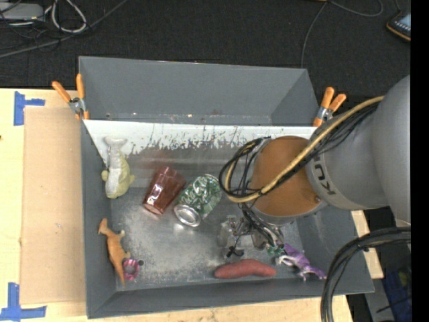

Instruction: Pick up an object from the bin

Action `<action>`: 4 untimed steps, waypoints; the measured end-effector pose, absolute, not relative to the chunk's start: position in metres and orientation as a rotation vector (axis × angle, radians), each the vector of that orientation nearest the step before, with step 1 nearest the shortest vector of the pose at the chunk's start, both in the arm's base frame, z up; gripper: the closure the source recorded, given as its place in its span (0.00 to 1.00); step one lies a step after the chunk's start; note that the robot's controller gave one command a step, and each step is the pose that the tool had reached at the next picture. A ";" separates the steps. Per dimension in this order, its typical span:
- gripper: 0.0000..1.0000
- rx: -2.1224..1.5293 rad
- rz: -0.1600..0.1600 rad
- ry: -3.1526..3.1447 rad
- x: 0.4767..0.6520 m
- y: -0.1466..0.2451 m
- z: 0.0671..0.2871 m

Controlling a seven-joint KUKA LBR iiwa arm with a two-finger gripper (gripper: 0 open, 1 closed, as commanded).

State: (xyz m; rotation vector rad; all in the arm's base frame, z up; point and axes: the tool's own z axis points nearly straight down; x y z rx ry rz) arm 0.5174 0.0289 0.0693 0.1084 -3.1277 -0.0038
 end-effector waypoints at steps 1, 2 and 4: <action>0.00 0.109 -0.005 -3.145 0.522 0.029 0.072; 0.00 0.109 -0.005 -3.144 0.522 0.029 0.072; 0.00 0.102 -0.005 -3.152 0.529 0.019 0.154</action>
Offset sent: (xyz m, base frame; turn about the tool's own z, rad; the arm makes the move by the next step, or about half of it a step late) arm 0.0000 0.0000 0.0000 0.0000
